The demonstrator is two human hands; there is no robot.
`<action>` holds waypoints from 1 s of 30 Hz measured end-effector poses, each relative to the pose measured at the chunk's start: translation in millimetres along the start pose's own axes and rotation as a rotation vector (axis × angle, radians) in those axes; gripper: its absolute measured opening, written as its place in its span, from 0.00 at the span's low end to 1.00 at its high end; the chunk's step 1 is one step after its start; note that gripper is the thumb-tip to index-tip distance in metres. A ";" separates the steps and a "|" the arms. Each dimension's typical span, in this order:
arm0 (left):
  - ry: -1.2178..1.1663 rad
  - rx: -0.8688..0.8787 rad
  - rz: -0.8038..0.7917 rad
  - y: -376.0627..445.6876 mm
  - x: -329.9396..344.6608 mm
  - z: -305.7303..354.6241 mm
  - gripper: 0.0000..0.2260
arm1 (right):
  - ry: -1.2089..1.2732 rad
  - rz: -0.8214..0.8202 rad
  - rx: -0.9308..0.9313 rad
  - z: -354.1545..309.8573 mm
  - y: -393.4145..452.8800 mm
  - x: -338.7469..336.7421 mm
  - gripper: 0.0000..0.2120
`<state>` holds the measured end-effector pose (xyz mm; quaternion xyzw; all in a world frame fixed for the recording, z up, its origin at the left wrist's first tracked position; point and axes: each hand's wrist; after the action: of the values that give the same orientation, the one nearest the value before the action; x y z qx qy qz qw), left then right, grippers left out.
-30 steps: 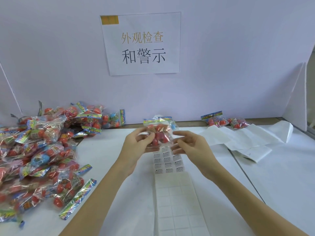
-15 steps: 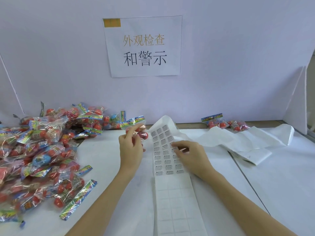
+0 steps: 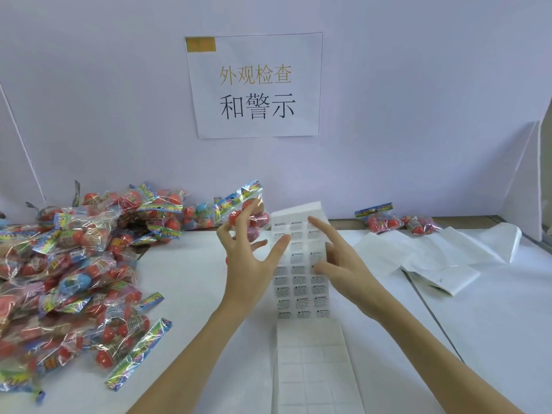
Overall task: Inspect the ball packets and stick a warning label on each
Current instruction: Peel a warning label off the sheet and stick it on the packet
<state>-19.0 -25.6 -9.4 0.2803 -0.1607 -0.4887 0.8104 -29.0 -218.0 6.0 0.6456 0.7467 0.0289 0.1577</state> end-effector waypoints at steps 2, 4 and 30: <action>0.005 0.032 0.027 -1.7 2.2 2.3 0.33 | -0.064 -0.030 -0.051 -1.5 -3.0 3.0 0.40; -0.004 0.063 0.063 0.8 1.2 1.9 0.34 | -0.118 -0.042 -0.103 -1.7 -4.4 4.3 0.38; -0.082 0.155 -0.215 6.4 -7.9 19.7 0.31 | 0.103 0.103 -0.155 -8.6 -2.2 6.3 0.23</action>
<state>-28.7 -22.1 10.2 0.3375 -0.2001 -0.5700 0.7219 -34.2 -210.8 12.4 0.6668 0.7150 0.1276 0.1669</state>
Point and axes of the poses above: each hand's wrist, its own y-axis towards the middle knuckle, its own x-axis out of the palm, z = x × y, and after that the axes turned 9 degrees about z, right-handed
